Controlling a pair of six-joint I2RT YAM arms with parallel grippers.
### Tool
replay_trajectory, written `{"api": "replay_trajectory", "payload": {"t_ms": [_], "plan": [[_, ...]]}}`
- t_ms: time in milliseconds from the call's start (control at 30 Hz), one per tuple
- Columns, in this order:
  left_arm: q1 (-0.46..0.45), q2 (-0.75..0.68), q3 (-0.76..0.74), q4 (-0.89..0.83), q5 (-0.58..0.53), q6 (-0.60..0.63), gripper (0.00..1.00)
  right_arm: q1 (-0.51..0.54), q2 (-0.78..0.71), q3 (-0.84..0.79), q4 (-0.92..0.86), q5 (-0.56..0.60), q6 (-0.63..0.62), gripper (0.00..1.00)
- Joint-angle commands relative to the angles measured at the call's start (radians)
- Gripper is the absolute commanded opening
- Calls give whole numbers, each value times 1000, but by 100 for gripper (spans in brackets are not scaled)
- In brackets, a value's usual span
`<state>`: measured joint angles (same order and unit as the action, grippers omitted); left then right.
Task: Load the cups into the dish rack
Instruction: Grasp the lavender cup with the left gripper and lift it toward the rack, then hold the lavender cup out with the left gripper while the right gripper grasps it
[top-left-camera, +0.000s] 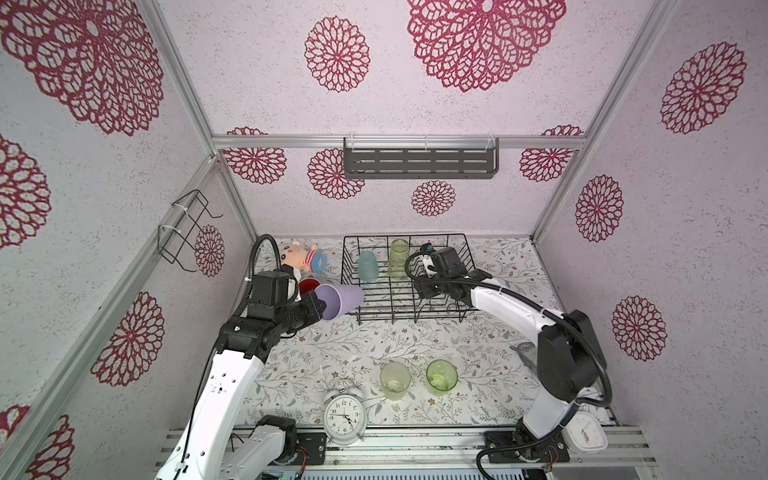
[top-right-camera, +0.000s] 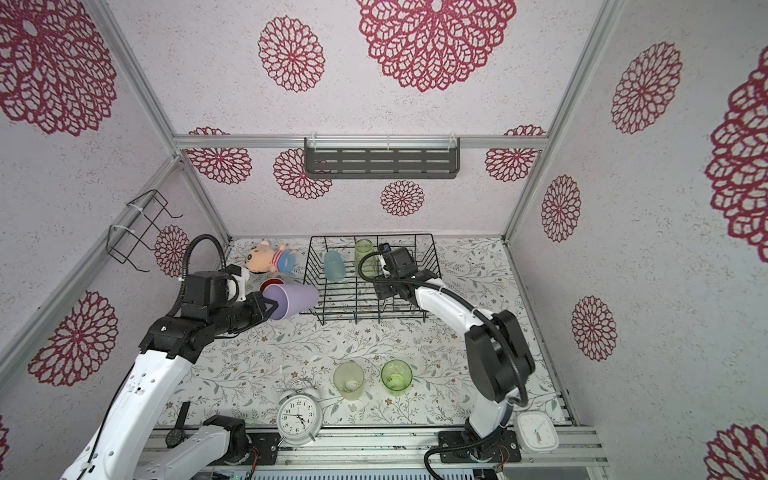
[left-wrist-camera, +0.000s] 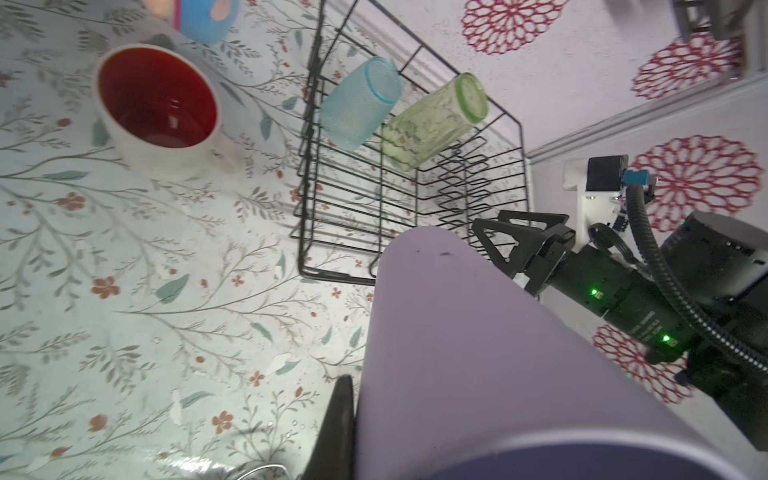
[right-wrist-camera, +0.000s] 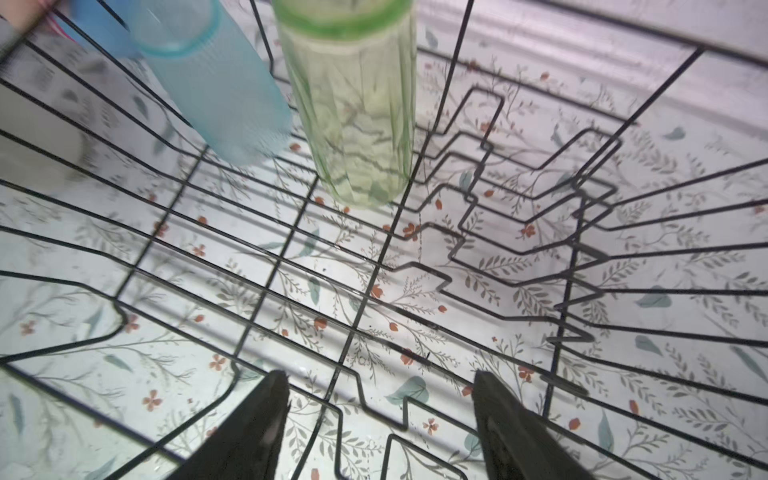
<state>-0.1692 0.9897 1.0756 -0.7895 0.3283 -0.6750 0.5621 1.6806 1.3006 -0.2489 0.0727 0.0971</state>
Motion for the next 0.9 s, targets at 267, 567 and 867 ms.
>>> {"api": "replay_trajectory", "payload": {"t_ms": [267, 567, 867], "plan": [[5, 67, -26, 358, 328, -180, 0, 2, -295, -212, 481, -344, 234, 84], [6, 59, -106, 498, 421, -296, 2, 2, -295, -247, 785, -886, 326, 99], [5, 54, -150, 591, 589, -361, 6, 3, -292, -349, 821, -950, -110, 99]]}}
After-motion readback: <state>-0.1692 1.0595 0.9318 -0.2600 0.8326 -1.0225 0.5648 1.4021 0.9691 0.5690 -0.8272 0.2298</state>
